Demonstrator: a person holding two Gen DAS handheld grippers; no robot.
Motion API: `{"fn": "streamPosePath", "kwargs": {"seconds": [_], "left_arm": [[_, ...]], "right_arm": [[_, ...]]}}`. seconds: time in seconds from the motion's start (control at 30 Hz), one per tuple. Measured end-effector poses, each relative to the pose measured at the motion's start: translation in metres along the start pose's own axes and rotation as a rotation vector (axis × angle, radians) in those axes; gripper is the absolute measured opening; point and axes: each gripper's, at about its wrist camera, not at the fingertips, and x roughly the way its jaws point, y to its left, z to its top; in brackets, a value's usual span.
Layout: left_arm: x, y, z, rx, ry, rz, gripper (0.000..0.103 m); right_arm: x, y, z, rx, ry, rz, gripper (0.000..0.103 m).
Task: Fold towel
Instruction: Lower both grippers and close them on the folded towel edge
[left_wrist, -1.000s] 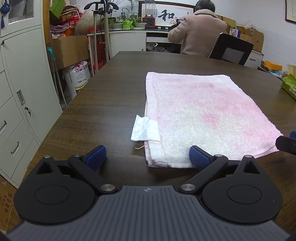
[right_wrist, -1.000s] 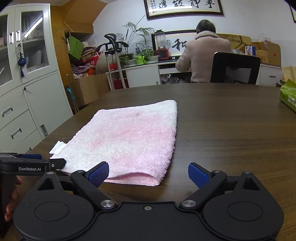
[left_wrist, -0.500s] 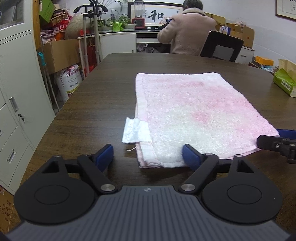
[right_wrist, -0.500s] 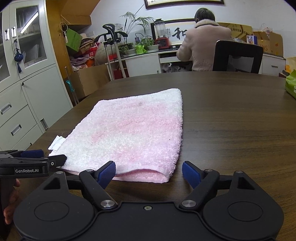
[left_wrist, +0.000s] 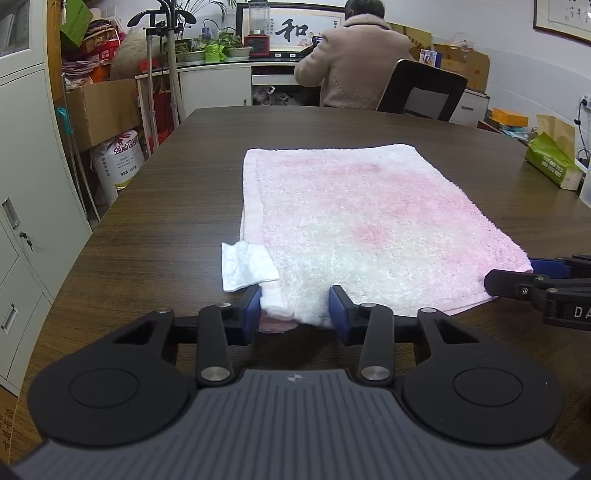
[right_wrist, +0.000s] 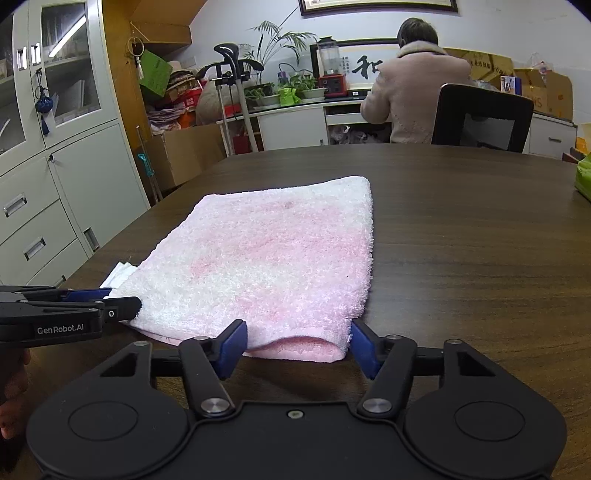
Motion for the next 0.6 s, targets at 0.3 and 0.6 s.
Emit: {"fn": "streamPosePath", "kwargs": {"seconds": [0.3,0.6], "left_arm": [[0.0017,-0.0051,0.0024,-0.005,0.008,-0.023,0.013],[0.0028,-0.0054,0.0036,0.008,0.006,-0.026,0.010]], "right_arm": [[-0.0005,-0.0036,0.0011,-0.003,0.009,0.044,0.022],[-0.0047,-0.0005,0.0036,-0.011,-0.008,0.062,0.009]]}}
